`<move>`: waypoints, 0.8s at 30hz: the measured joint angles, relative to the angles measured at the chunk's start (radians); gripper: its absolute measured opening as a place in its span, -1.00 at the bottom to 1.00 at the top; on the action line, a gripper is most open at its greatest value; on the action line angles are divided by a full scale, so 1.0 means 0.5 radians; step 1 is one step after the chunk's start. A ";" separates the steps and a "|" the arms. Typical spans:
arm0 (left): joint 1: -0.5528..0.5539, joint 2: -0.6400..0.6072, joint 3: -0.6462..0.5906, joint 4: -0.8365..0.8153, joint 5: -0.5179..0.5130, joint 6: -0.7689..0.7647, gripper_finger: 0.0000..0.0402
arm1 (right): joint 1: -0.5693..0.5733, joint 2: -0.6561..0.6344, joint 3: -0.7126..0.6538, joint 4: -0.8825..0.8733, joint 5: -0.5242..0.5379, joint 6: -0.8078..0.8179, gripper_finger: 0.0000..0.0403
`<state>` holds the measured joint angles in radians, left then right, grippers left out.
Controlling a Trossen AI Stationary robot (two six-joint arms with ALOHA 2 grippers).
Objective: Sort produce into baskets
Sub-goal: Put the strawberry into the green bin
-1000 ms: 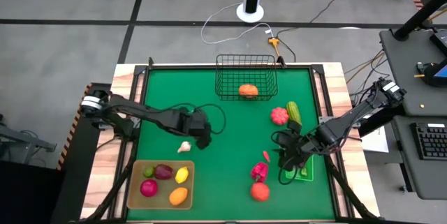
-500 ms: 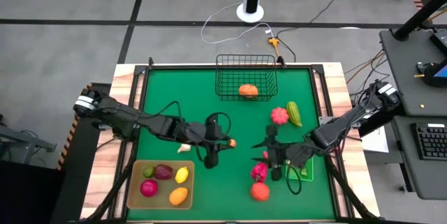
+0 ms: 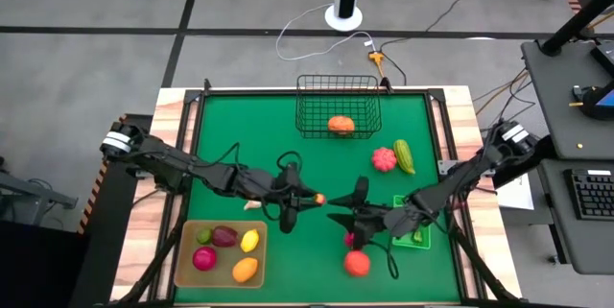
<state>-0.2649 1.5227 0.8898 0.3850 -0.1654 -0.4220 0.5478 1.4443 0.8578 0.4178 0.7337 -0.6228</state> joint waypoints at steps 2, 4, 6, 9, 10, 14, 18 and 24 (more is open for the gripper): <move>0.000 0.000 -0.001 0.054 0.000 -0.016 -0.56 | -0.001 0.022 0.007 0.007 0.004 -0.015 -0.12; 0.000 0.000 -0.003 0.081 -0.001 -0.028 -0.56 | -0.006 0.040 0.017 0.045 0.016 -0.020 -0.12; 0.000 0.000 -0.005 0.099 -0.001 -0.029 -0.56 | -0.006 0.056 0.034 0.054 0.093 -0.024 -0.11; 0.000 0.000 -0.005 0.100 -0.004 -0.029 -0.56 | -0.005 0.062 0.055 0.059 0.208 -0.047 -0.06; 0.000 0.000 -0.005 0.098 -0.008 -0.029 -0.56 | -0.006 0.062 0.064 0.061 0.215 -0.050 -0.03; 0.001 0.000 -0.005 0.105 -0.016 -0.029 -0.56 | -0.006 0.062 0.081 0.062 0.212 -0.063 0.10; 0.001 0.001 -0.005 0.156 -0.018 -0.033 -0.56 | -0.009 0.095 0.095 0.064 0.187 -0.102 0.21; 0.006 0.027 -0.005 0.210 -0.018 -0.035 -0.56 | -0.028 0.126 0.154 0.072 0.148 -0.118 0.22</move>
<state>-0.2619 1.5363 0.8871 0.4900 -0.1745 -0.4393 0.5338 1.5074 0.9348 0.4539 0.8078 -0.6816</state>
